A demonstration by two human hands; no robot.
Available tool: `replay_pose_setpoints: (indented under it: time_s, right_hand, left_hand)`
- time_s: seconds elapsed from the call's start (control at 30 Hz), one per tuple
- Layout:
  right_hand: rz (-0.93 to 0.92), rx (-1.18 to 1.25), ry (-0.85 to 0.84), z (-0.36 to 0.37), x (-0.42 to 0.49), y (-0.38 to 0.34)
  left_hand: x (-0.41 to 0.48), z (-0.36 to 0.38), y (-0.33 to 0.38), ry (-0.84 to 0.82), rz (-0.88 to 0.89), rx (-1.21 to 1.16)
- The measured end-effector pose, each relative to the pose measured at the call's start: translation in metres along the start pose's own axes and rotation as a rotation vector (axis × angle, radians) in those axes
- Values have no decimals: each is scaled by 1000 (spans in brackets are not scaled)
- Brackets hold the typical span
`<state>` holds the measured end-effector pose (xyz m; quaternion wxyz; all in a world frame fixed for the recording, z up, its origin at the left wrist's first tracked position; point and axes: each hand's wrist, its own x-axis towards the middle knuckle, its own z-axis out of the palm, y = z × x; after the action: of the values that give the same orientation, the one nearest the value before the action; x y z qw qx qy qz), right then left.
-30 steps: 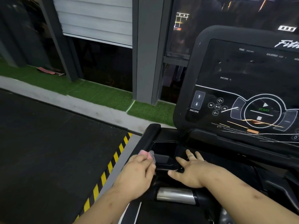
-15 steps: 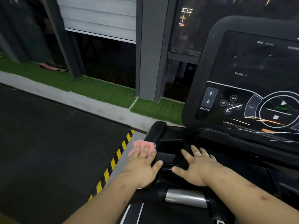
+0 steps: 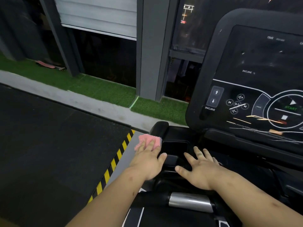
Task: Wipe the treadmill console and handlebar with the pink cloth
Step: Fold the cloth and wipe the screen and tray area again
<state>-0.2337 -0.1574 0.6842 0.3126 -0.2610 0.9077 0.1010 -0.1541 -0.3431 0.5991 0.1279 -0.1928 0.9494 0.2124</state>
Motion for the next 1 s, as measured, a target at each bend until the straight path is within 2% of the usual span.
replay_pose_setpoints:
  time_s: [0.23, 0.73, 1.0]
  right_hand:
    - [18, -32, -27, -2, 0, -8]
    - [18, -50, -70, -7, -1, -5]
    - [4, -39, -73, -6, 1, -1]
  left_hand:
    - [-63, 15, -10, -9, 33, -2]
    - [34, -15, 18, -48, 4, 98]
    - [-1, -4, 9, -8, 44, 83]
